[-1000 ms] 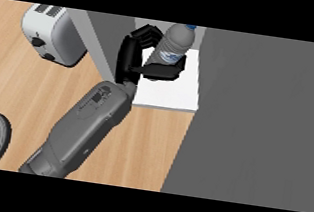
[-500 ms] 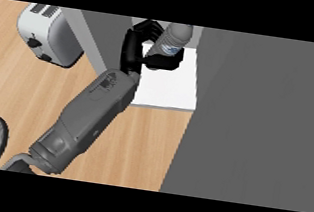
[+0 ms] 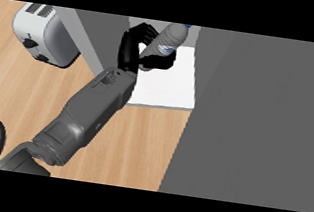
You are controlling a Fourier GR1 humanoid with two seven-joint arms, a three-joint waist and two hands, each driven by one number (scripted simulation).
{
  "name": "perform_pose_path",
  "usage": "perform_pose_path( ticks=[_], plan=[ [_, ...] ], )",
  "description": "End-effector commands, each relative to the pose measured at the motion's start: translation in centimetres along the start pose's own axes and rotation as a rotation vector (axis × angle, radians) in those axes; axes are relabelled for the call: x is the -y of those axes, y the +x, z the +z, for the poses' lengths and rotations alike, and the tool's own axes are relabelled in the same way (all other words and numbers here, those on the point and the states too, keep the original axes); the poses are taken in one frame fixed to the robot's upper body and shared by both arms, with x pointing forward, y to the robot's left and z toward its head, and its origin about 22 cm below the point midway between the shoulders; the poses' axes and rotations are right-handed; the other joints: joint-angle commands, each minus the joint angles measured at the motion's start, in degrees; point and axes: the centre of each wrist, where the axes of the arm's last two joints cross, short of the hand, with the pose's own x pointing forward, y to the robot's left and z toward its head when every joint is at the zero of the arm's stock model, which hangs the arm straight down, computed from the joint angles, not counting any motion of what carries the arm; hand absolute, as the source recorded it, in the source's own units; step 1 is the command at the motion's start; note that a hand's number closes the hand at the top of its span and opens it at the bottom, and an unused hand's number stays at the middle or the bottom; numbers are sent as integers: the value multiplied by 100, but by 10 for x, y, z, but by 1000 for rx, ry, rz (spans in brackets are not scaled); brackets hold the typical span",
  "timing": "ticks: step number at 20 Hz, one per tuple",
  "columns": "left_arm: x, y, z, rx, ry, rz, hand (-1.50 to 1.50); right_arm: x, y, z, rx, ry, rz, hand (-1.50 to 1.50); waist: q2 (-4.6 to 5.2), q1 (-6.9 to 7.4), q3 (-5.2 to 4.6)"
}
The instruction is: Pick up the bottled water, place it into the cabinet and close the cabinet
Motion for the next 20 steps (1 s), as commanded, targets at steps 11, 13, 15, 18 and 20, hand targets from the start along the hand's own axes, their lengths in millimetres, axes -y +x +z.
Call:
perform_pose_path(
  ticks=[11,13,15,18,20],
  plan=[
    [-7,-22,2,-2,69,-171,-150,2,11,10,35,29,-6,-150,39,-130,4],
    [-12,-41,11,-12,52,-222,-150,2,11,2,53,53,-2,-150,75,-106,-3],
    [-17,-37,4,-21,55,-270,-150,1,22,11,56,34,-17,-150,51,-155,-4],
    [-24,-38,1,-23,64,-276,-150,5,14,8,48,31,14,-150,79,-155,-3],
    [-20,-35,1,-22,80,-298,-150,5,14,2,51,46,18,-150,75,-88,-6]
  ],
)
